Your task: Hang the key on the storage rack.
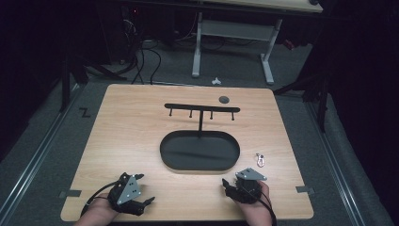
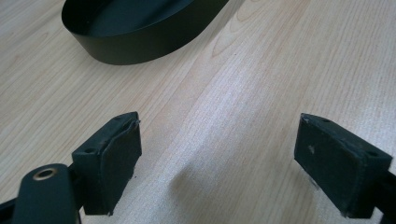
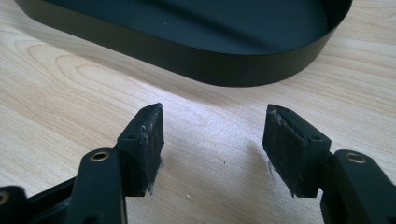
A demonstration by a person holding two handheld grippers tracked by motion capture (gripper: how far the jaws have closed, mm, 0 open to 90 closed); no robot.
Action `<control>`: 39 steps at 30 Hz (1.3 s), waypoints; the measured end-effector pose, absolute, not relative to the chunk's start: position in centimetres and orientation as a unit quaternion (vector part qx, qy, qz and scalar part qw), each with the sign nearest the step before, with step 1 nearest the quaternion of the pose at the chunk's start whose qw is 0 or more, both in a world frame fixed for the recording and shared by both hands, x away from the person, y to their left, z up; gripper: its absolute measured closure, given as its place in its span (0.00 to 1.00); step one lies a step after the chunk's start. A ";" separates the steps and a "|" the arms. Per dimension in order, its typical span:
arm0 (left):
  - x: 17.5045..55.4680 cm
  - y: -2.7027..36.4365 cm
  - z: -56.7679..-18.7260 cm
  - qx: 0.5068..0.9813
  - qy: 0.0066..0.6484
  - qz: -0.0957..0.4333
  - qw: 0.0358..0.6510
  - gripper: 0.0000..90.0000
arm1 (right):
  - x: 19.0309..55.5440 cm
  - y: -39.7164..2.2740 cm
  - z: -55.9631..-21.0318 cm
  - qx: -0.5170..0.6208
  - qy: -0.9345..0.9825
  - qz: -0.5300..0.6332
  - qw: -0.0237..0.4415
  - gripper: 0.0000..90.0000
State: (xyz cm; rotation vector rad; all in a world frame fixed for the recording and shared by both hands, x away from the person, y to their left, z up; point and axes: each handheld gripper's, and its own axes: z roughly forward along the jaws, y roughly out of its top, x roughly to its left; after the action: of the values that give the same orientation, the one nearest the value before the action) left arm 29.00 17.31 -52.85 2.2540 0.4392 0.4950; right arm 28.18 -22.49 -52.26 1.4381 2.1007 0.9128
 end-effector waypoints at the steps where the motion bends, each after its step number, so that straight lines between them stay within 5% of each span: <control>1: 29.0 17.3 -52.9 0.886 0.173 0.193 0.385 0.17 | 28.1 -22.4 -52.3 0.519 0.758 0.330 0.217 0.43; 39: 29.1 17.2 -52.9 0.888 0.172 0.190 0.381 0.17 | 28.3 -23.9 -51.5 0.527 0.764 0.307 0.211 0.43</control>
State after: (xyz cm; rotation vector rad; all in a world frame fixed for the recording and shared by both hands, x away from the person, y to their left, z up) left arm 29.12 17.17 -52.89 2.2662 0.4401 0.4850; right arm 28.30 -23.94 -51.45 1.4635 2.1237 0.8539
